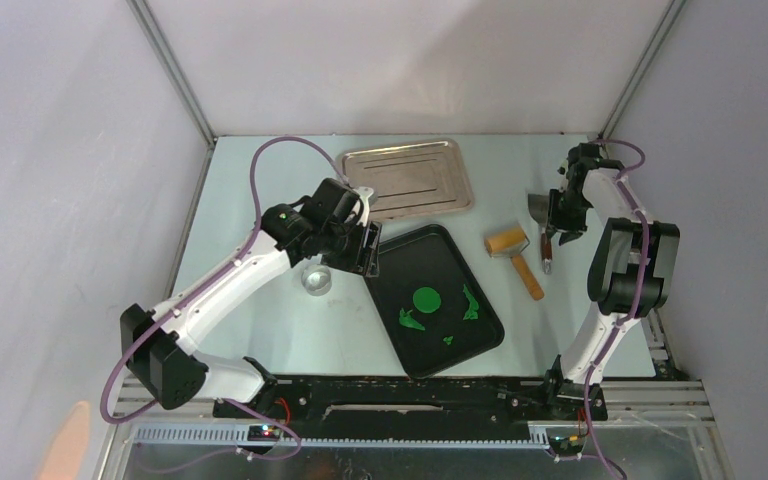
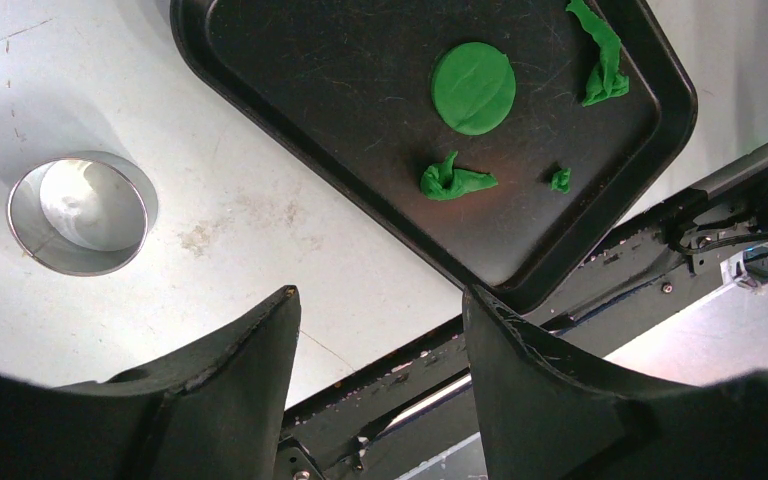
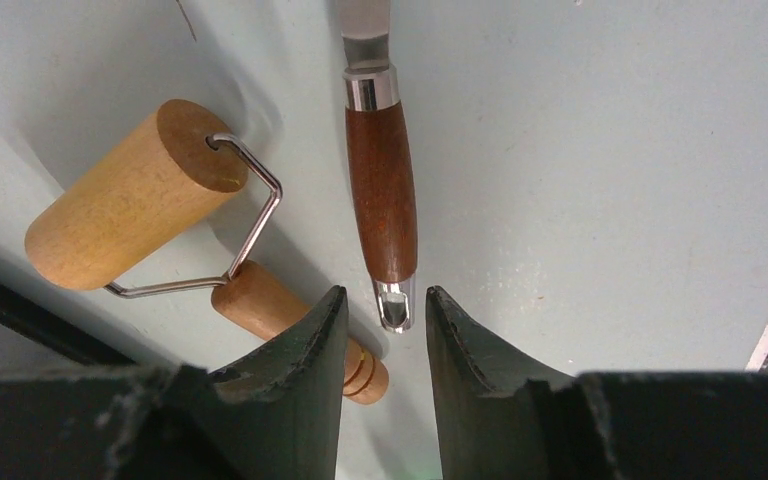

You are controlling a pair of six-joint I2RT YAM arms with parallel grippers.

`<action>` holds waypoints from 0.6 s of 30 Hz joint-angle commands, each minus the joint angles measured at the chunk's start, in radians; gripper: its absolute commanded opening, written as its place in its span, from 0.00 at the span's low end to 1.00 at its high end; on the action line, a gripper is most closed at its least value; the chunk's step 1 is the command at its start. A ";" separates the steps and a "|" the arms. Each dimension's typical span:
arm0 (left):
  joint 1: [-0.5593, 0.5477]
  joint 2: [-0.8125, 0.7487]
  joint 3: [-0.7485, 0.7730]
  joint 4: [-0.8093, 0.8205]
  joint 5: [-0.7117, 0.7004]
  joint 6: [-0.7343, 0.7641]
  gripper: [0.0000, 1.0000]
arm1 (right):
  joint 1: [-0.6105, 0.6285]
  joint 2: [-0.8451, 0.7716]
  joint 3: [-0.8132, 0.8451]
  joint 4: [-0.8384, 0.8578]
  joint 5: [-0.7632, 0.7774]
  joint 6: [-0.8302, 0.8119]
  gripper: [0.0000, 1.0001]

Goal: Roll out the dumpling wrappers from the dough
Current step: Place the spatula at the center of the board.

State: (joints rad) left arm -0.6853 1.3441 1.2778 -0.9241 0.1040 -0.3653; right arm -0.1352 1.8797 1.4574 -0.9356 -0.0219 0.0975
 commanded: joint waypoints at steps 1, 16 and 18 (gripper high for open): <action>-0.006 0.004 0.042 0.007 -0.013 0.005 0.65 | -0.007 -0.006 0.046 0.019 0.007 0.004 0.37; -0.012 0.006 0.032 0.017 -0.009 0.002 0.65 | -0.007 -0.293 -0.408 0.505 0.021 0.182 0.75; -0.014 0.007 0.034 0.010 -0.011 0.004 0.65 | -0.006 -0.311 -0.462 0.567 0.056 0.212 0.76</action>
State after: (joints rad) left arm -0.6891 1.3499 1.2778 -0.9237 0.1001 -0.3653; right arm -0.1371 1.6379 1.0882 -0.6136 -0.0162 0.2104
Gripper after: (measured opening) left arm 0.649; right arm 0.751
